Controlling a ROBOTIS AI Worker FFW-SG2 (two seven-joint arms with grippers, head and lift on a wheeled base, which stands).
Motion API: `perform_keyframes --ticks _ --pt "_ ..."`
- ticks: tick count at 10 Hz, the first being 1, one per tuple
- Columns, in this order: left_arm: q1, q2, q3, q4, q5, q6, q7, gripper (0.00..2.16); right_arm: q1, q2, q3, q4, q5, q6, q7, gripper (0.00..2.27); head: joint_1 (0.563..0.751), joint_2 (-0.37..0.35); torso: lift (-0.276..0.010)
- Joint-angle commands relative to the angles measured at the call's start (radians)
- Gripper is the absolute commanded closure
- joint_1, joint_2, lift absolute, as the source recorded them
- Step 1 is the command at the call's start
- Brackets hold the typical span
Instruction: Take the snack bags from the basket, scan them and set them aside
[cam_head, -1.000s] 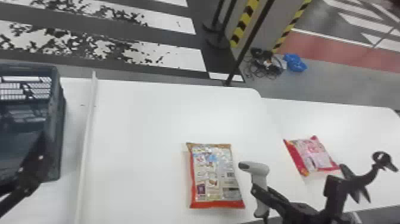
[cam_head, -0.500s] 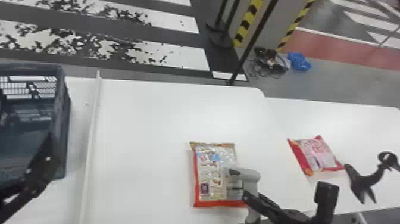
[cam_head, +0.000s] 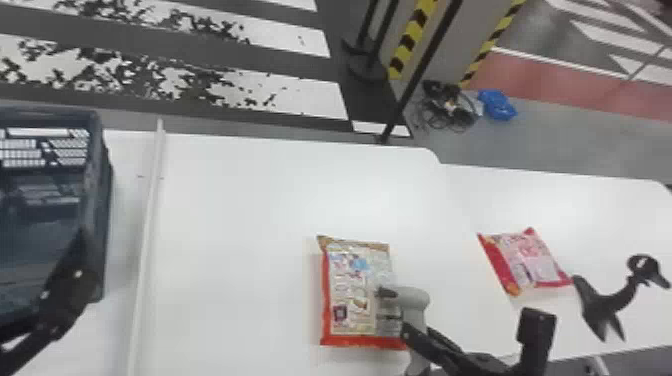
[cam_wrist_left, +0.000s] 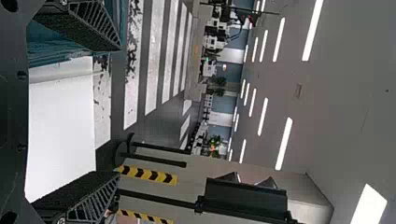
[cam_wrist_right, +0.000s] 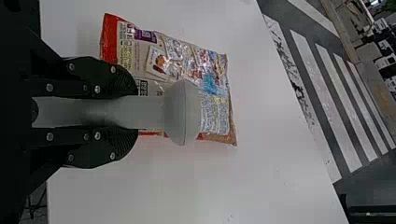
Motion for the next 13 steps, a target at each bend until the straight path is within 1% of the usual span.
perform_keyframes --ticks 1,2,4,5,6,8,9,11,13 --pt "0.001 -0.001 -0.005 0.0 -0.01 0.0 0.001 0.04 -0.001 -0.002 -0.014 -0.006 -0.013 -0.014 0.002 2.25 0.695 -0.35 -0.075" --pt "0.001 -0.001 -0.007 -0.002 -0.011 0.0 0.001 0.04 -0.015 -0.007 -0.039 -0.016 -0.025 -0.007 0.002 2.25 0.695 -0.35 -0.075" --pt "0.007 -0.001 -0.013 -0.006 -0.017 0.0 0.001 0.04 -0.08 -0.022 -0.083 0.0 -0.025 -0.004 0.002 2.25 0.695 -0.35 -0.075" --pt "0.012 0.0 -0.013 -0.009 -0.017 0.0 0.001 0.04 -0.12 -0.051 -0.091 0.04 -0.013 -0.007 0.002 2.25 0.695 -0.35 -0.075" --pt "0.012 0.006 -0.016 -0.009 -0.019 0.003 0.001 0.04 -0.162 -0.074 -0.1 0.094 0.013 -0.017 0.002 2.25 0.695 -0.35 -0.075" --pt "-0.007 0.025 -0.025 -0.002 -0.019 0.015 -0.004 0.04 -0.199 -0.108 -0.137 0.186 0.052 -0.066 -0.001 2.25 0.695 -0.35 -0.075" --pt "0.008 0.026 -0.02 -0.003 -0.019 0.003 -0.005 0.04 -0.231 -0.148 -0.132 0.243 0.07 -0.063 0.002 2.25 0.695 -0.35 -0.075" --pt "0.044 0.026 -0.008 -0.005 -0.019 -0.046 -0.007 0.04 -0.254 -0.191 -0.121 0.339 0.09 -0.099 0.017 2.25 0.695 -0.35 -0.075" --pt "0.047 0.026 -0.013 -0.011 -0.02 -0.046 -0.008 0.04 -0.264 -0.217 -0.069 0.413 0.138 -0.176 0.045 2.25 0.695 -0.35 -0.075"
